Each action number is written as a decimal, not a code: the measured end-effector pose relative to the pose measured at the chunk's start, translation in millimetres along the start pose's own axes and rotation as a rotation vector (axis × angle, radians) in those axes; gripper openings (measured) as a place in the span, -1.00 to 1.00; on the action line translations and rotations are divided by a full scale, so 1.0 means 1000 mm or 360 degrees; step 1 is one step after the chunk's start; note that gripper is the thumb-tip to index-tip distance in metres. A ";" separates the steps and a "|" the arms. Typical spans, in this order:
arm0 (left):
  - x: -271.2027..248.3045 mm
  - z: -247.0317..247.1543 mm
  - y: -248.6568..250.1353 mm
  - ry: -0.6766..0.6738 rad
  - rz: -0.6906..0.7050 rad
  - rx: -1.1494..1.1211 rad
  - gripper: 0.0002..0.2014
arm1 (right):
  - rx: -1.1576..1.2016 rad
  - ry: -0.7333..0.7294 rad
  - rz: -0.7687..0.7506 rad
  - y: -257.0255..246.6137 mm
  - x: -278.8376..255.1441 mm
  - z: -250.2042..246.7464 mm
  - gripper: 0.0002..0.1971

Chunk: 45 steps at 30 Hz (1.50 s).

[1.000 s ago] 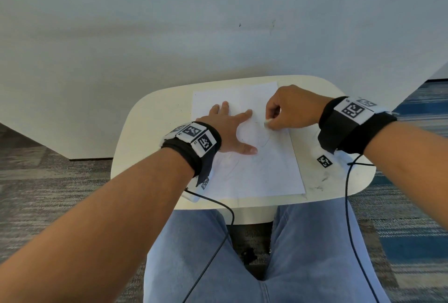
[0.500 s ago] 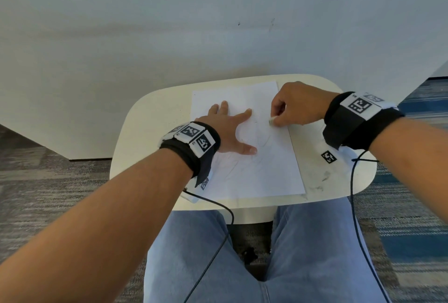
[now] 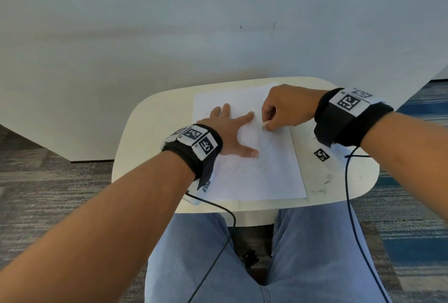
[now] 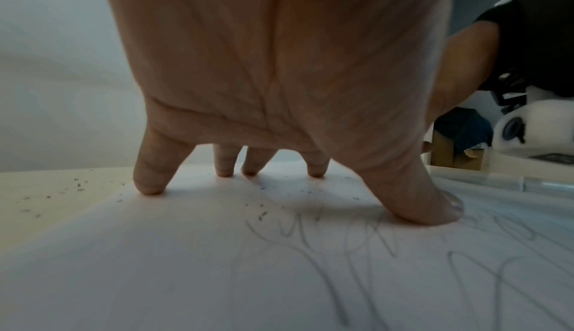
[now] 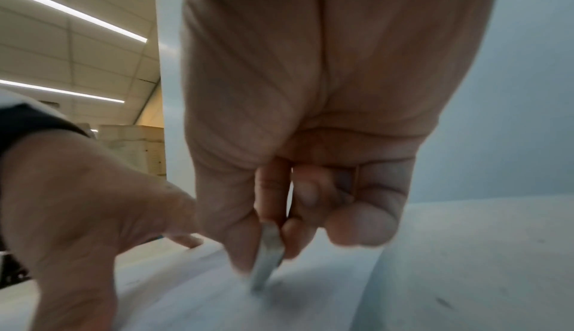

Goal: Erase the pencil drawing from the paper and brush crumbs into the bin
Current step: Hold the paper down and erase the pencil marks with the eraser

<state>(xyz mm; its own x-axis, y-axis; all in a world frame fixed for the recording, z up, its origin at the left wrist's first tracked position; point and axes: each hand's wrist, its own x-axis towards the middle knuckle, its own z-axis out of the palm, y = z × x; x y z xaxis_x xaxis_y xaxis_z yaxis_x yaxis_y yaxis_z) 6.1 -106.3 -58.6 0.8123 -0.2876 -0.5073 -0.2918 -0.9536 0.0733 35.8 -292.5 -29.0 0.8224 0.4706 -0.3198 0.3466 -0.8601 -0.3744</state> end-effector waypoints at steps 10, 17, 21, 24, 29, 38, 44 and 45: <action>0.001 0.001 -0.001 -0.0014 0.0003 0.0001 0.09 | 0.0039 -0.0145 -0.0061 -0.007 0.001 0.010 -0.90; -0.001 -0.001 -0.001 -0.0015 0.0009 0.0001 0.10 | 0.0176 -0.0211 -0.0027 -0.003 0.002 0.003 -0.91; -0.006 -0.002 0.003 -0.0003 -0.0018 0.0062 0.08 | 0.0738 0.0043 0.0236 0.011 0.012 0.003 -0.84; -0.015 0.001 0.027 0.0276 0.0104 0.0249 -0.15 | 0.0935 0.0097 0.0409 0.012 0.019 0.008 -0.85; -0.023 0.028 0.080 0.0101 0.0404 0.0133 -0.02 | 0.1121 0.0030 0.0461 0.005 0.022 0.007 -0.81; -0.054 0.037 -0.024 -0.0065 -0.0613 0.0037 0.23 | 0.1071 -0.0022 0.0504 0.002 0.022 0.005 -0.81; -0.074 0.050 -0.017 0.0010 0.0055 0.0108 0.04 | 0.1071 -0.0019 0.0516 0.000 0.021 0.004 -0.81; -0.073 0.050 -0.024 -0.0026 -0.0078 0.0094 0.07 | 0.1072 -0.0020 0.0516 0.000 0.021 0.004 -0.81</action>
<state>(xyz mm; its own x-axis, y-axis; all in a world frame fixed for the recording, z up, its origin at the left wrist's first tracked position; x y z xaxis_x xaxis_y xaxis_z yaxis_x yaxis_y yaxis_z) -71.9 -58.2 -66.5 0.8183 -0.2390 -0.5228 -0.2819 -0.9594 -0.0025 50.6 -281.8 -39.4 0.8296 0.2196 -0.5134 -0.2673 -0.6510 -0.7105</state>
